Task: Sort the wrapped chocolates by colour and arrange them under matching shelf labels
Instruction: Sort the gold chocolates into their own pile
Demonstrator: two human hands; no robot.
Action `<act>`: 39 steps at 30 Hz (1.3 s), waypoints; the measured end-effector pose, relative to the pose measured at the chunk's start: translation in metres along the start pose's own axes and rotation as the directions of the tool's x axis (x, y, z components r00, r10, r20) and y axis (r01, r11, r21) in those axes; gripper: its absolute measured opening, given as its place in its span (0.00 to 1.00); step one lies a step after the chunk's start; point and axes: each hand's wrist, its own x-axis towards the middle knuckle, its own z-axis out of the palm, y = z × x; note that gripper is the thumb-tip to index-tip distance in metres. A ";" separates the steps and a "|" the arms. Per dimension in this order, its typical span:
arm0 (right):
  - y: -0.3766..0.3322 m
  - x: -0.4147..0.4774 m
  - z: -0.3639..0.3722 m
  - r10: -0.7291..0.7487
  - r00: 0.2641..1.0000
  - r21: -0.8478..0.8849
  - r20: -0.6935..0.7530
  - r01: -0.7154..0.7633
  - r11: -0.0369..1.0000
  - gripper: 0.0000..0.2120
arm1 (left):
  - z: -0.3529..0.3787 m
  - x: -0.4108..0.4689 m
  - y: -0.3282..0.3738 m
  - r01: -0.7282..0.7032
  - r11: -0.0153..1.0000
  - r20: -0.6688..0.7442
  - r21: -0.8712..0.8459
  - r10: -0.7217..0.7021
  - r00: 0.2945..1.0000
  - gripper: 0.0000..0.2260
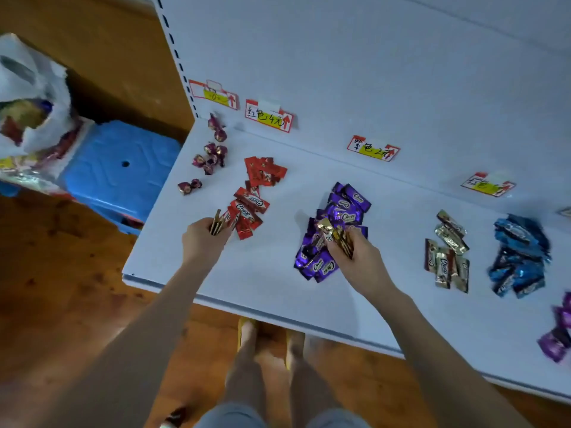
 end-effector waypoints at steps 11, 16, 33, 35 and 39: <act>0.037 -0.049 -0.032 0.292 0.942 0.157 -0.168 -0.267 0.951 0.09 | 0.045 -0.057 0.054 -0.406 0.899 0.177 0.165 0.378 0.909 0.08; 0.071 -0.073 -0.065 0.362 0.889 0.215 -0.281 -0.310 0.926 0.09 | 0.108 -0.110 0.093 -0.557 0.825 0.426 0.095 0.472 0.772 0.08; 0.227 -0.039 -0.159 0.273 0.941 0.189 -0.202 -0.236 0.953 0.09 | 0.278 -0.197 0.149 -0.443 0.872 0.465 0.209 0.310 0.829 0.16; 0.230 -0.025 -0.159 0.242 0.956 0.178 -0.163 -0.213 0.961 0.09 | 0.287 -0.196 0.148 -0.428 0.872 0.440 0.240 0.295 0.848 0.16; 0.229 0.000 -0.151 0.246 0.965 0.186 -0.093 -0.226 0.956 0.09 | 0.302 -0.187 0.149 -0.396 0.875 0.395 0.278 0.271 0.878 0.16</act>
